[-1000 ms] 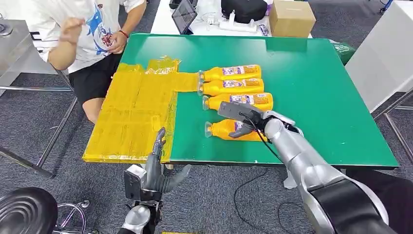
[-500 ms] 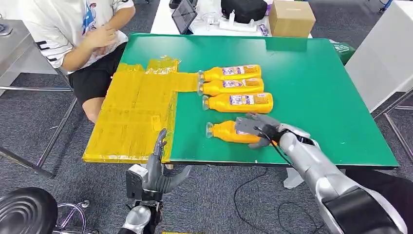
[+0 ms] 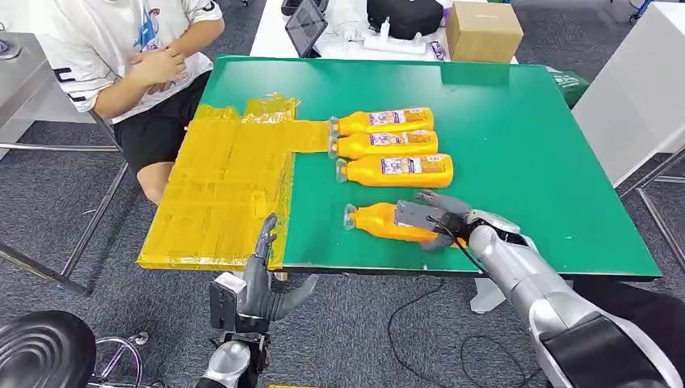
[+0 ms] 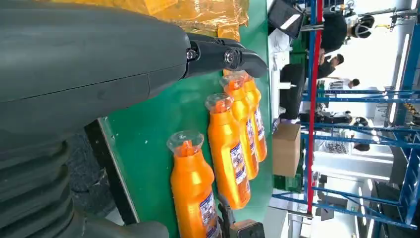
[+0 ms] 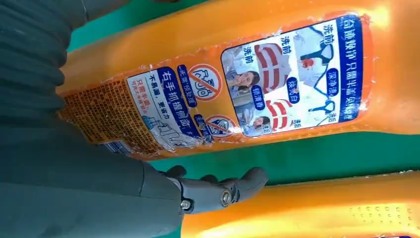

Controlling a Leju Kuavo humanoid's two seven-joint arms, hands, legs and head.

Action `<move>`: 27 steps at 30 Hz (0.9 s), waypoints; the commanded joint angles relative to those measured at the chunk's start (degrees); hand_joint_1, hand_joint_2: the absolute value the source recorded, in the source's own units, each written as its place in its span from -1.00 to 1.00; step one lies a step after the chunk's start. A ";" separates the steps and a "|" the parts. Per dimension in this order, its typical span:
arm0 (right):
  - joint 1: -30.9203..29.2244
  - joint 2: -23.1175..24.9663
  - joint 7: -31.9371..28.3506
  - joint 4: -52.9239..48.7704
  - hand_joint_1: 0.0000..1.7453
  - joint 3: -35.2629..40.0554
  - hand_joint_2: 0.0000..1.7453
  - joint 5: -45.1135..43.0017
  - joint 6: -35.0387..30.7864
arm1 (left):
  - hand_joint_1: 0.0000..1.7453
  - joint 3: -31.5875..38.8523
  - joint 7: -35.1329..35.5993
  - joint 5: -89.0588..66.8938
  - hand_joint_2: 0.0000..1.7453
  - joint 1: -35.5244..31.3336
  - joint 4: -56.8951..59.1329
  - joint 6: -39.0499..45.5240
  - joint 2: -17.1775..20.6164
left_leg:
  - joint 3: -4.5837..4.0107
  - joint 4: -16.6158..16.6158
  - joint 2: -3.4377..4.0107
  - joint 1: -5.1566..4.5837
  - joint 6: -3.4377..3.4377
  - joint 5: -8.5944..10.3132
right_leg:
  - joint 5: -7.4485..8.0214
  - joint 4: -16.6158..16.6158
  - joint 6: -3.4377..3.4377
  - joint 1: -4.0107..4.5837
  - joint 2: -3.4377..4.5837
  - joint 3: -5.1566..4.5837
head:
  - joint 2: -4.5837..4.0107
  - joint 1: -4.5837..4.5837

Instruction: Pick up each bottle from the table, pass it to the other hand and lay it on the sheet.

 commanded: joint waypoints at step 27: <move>-0.72 -3.86 6.78 2.99 1.00 10.47 1.00 8.52 0.74 | -1.00 0.78 0.55 1.90 1.00 -1.43 4.17 -1.48 -0.82 | 0.32 -0.02 -0.06 0.04 -0.04 -0.05 | -0.05 -0.09 -0.06 0.05 -0.11 0.34 | 0.00 0.02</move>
